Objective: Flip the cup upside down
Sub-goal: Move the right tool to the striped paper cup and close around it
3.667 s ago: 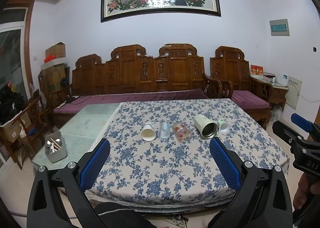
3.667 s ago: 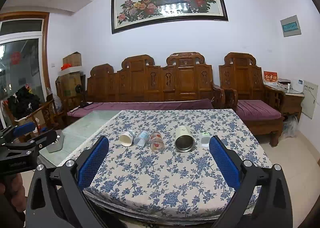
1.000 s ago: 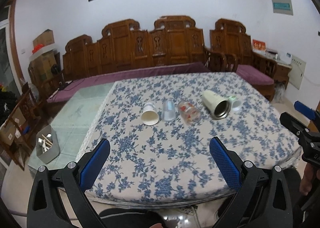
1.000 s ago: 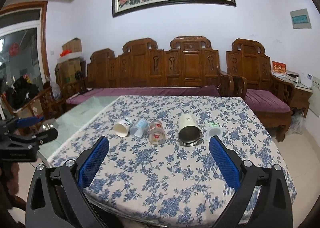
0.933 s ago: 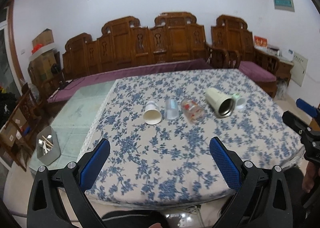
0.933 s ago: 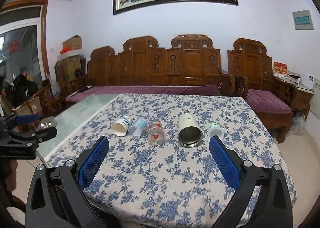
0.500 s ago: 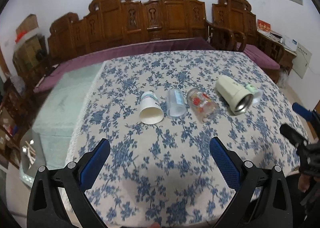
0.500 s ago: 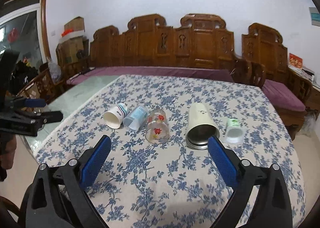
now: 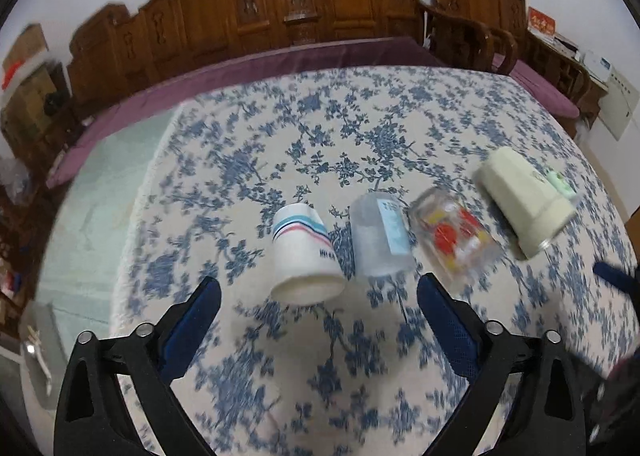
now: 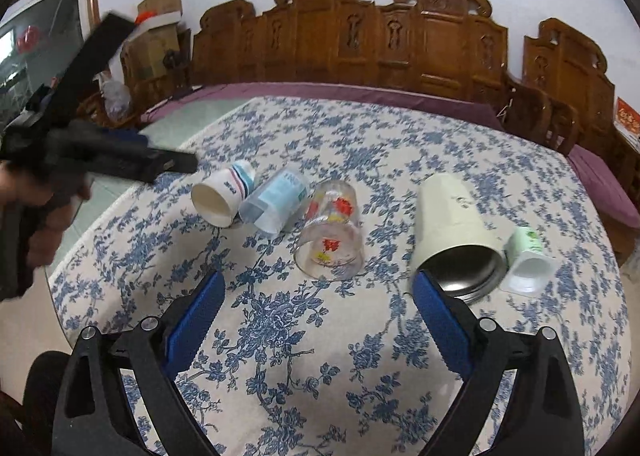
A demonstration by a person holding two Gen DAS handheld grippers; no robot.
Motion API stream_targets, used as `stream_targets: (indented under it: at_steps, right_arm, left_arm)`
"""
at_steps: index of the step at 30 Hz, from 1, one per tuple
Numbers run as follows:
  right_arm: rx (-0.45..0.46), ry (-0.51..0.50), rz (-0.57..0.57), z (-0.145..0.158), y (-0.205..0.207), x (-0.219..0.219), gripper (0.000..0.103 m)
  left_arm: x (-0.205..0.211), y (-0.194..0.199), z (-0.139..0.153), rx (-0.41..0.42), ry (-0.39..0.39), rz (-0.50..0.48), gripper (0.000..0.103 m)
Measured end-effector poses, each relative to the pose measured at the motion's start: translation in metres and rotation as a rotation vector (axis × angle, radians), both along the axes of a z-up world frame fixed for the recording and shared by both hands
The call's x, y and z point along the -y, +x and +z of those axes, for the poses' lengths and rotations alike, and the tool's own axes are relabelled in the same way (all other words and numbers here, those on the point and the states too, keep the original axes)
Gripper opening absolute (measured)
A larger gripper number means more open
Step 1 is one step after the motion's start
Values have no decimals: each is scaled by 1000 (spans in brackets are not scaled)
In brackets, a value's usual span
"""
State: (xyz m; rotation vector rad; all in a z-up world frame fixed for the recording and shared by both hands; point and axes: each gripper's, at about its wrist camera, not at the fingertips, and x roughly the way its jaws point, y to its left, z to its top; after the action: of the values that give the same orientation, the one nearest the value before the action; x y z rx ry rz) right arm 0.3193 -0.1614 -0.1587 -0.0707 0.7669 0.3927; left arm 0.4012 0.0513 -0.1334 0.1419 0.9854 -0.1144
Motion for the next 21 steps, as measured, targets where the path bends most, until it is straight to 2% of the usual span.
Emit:
stream_targets:
  at_steps: [9, 14, 17, 21]
  right_arm:
    - [-54, 12, 6, -26, 12, 4, 96]
    - [-72, 15, -7, -34, 13, 13, 96]
    - [-81, 15, -16, -36, 12, 18, 96]
    - [-84, 12, -31, -36, 7, 24, 96]
  left_arm:
    - [-30, 77, -61, -163, -80, 110, 75]
    - [-31, 90, -82, -218, -108, 124, 70]
    - [-29, 90, -91, -242, -106, 120, 57]
    - [-28, 79, -84, -223, -96, 109, 56]
